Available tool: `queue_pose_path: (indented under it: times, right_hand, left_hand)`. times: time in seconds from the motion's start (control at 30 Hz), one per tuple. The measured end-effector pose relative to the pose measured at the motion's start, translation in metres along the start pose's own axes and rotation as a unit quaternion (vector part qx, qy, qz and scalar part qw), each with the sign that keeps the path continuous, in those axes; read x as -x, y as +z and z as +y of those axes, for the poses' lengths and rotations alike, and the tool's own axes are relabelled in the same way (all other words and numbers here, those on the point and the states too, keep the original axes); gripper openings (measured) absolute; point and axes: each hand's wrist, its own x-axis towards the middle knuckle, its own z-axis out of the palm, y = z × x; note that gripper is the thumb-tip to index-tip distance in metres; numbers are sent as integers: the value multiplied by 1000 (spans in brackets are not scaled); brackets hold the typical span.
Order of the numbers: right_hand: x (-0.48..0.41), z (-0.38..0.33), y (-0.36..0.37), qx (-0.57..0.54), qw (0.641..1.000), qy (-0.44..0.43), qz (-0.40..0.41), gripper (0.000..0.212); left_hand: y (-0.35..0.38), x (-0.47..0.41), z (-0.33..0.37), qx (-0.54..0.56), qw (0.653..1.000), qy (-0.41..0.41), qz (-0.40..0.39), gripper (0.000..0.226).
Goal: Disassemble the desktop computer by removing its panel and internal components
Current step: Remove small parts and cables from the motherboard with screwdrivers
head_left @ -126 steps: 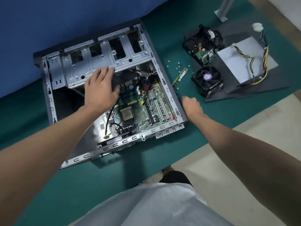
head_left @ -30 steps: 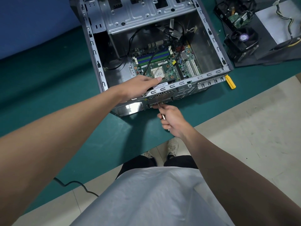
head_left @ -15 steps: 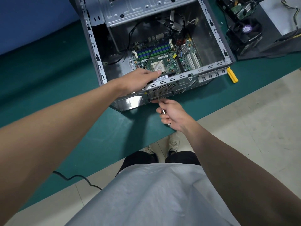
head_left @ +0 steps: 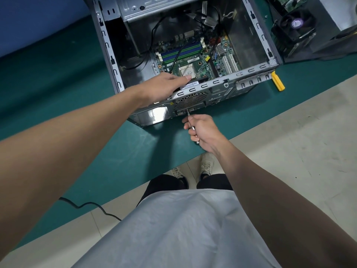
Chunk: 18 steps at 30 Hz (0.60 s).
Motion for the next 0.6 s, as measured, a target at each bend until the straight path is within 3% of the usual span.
queue_pose_path:
  times: [0.17, 0.3, 0.6]
  right_hand:
    - [-1, 2, 8, 171, 976, -81, 104, 31]
    - [-2, 6, 15, 240, 950, -108, 170, 32]
    - [4, 1, 18, 207, 961, -91, 163, 22]
  left_hand:
    - [1, 1, 2, -6, 1000, -1, 10, 51]
    - [1, 2, 3, -5, 1000, 0, 7, 45]
    - [2, 2, 2, -6, 1000, 5, 12, 49]
